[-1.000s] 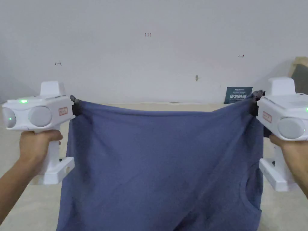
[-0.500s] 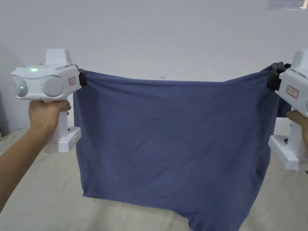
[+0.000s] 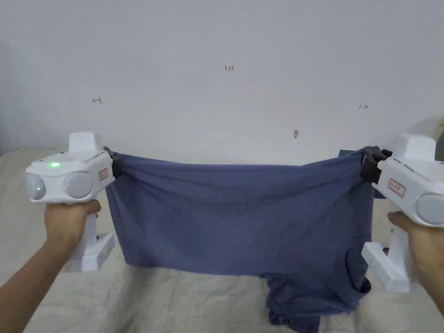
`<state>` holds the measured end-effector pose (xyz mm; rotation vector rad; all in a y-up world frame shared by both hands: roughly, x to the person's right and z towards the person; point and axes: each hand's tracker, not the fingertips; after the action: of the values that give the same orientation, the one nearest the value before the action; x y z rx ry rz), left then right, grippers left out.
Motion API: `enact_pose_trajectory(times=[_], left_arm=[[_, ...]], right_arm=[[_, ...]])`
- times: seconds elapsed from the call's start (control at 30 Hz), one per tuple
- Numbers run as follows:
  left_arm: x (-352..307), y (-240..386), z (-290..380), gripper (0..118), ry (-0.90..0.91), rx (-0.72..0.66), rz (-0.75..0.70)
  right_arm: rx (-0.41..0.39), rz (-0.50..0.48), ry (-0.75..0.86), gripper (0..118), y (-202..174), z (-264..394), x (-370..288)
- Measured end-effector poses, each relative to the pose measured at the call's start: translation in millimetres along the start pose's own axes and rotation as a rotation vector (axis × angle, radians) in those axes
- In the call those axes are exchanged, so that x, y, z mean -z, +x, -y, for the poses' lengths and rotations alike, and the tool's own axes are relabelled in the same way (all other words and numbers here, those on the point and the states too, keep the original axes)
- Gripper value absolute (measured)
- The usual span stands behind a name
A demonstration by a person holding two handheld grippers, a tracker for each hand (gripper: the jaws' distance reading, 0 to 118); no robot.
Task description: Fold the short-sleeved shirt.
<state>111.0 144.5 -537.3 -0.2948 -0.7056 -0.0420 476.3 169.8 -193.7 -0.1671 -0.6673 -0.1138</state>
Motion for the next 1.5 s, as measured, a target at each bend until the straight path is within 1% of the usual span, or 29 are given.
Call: enact_pose_trajectory(times=[0.03, 0.13, 0.2, 0.3, 0.57, 0.7, 0.73, 0.83, 0.87, 0.9, 1.0, 1.07, 1.17, 1.2, 1.33, 1.37, 1.4, 1.43, 1.47, 1.5], left_arm=[[-3, -1, 16, 3, -0.022, -0.004, 0.002], [-19, -4, 57, 3, -0.081, -0.005, 0.013], [-36, -6, 83, 3, -0.124, 0.001, 0.026], [-66, -10, 119, 3, -0.163, -0.002, 0.034], [-145, -25, 207, 3, -0.287, 0.004, 0.029], [-183, -28, 239, 3, -0.334, 0.006, 0.021], [-191, -29, 247, 3, -0.358, 0.006, 0.017], [-211, -31, 273, 3, -0.413, -0.003, 0.007], [-216, -32, 281, 3, -0.433, -0.003, 0.001], [-219, -34, 289, 3, -0.452, -0.006, -0.002], [-227, -33, 312, 3, -0.506, -0.005, -0.024], [-229, -30, 325, 3, -0.563, 0.000, -0.032], [-223, -29, 341, 3, -0.605, 0.005, -0.054], [-222, -28, 347, 3, -0.611, 0.005, -0.058], [-215, -23, 353, 5, -0.660, 0.004, -0.081], [-215, -21, 350, 11, -0.654, 0.001, -0.093], [-213, -21, 346, 21, -0.663, -0.011, -0.104], [-213, -22, 340, 51, -0.665, -0.041, -0.116], [-215, -22, 333, 80, -0.664, -0.072, -0.118], [-216, -23, 323, 102, -0.655, -0.103, -0.101]], right_arm=[[0.017, -0.011, -0.026, 4, 3, 15, -1], [0.045, -0.006, -0.104, 4, 12, 58, -13], [0.081, -0.024, -0.145, 4, 18, 84, -28], [0.104, -0.028, -0.204, 4, 24, 118, -58], [0.129, -0.043, -0.296, 4, 28, 190, -168], [0.150, -0.046, -0.364, 3, 36, 223, -209], [0.144, -0.037, -0.394, 3, 43, 237, -215], [0.129, -0.015, -0.483, 3, 45, 263, -235], [0.128, -0.011, -0.502, 3, 38, 271, -243], [0.121, 0.000, -0.531, 3, 37, 279, -247], [0.159, 0.028, -0.619, 3, 35, 307, -254], [0.162, 0.066, -0.675, 3, 36, 327, -251], [0.222, 0.116, -0.770, 3, 36, 352, -243], [0.243, 0.125, -0.788, 3, 37, 359, -240], [0.244, 0.138, -0.795, 4, 32, 362, -236], [0.236, 0.137, -0.801, 5, 31, 357, -235], [0.228, 0.131, -0.803, 8, 30, 351, -235], [0.215, 0.130, -0.790, 23, 29, 343, -236], [0.196, 0.140, -0.763, 43, 27, 333, -236], [0.181, 0.149, -0.731, 65, 25, 322, -236]])
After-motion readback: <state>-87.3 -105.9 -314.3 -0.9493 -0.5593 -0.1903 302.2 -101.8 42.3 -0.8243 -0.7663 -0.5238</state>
